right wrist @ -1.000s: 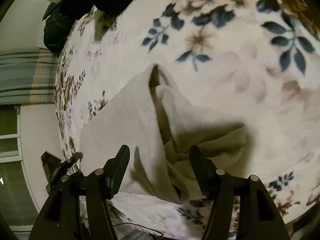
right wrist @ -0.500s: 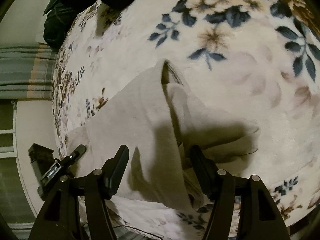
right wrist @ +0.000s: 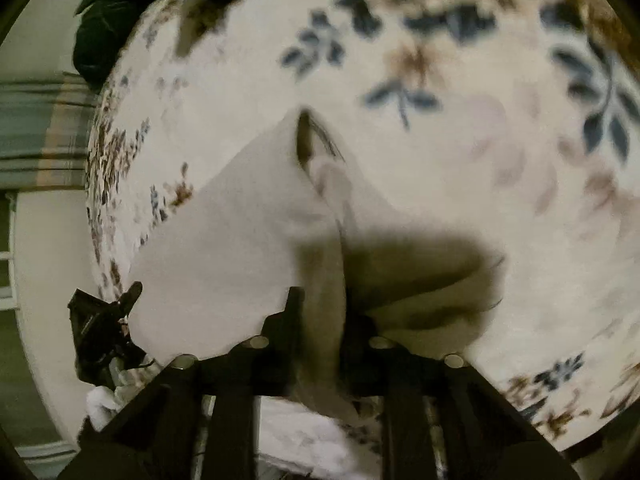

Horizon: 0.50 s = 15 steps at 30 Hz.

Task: Fold small clothes

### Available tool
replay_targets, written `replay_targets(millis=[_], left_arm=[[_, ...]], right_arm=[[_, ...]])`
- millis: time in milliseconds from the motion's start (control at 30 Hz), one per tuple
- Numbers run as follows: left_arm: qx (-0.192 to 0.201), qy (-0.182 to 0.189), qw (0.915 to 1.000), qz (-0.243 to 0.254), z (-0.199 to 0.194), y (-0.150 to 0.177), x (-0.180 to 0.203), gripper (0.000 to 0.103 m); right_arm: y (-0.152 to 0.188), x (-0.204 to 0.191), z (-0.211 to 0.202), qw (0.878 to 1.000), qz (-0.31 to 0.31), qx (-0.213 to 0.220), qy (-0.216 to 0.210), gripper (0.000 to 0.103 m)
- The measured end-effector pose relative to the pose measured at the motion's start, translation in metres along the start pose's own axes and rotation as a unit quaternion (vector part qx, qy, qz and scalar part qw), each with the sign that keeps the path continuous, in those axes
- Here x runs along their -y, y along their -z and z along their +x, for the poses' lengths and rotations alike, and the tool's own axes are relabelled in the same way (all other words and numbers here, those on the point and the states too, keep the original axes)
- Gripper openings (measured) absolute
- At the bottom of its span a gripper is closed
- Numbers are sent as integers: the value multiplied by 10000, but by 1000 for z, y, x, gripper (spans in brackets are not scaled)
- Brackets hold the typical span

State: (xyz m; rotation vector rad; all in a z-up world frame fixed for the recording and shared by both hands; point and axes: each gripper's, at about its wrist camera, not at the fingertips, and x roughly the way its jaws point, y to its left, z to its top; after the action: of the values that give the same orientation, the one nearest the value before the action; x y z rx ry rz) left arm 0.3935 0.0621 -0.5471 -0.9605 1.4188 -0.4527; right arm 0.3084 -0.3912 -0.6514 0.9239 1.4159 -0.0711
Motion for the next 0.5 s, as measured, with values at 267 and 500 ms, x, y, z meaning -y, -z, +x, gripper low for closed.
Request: replay_targets(millis=[267,500], left_arm=[[0,-479,9962,731,-9,10,32,73],[-206,-1014,9873,1207,14,15,43,73]], right_arm=[[6,50,-25,9871,1228,482,-910,27],[11,25,-44,9940,633,880,-152,64]])
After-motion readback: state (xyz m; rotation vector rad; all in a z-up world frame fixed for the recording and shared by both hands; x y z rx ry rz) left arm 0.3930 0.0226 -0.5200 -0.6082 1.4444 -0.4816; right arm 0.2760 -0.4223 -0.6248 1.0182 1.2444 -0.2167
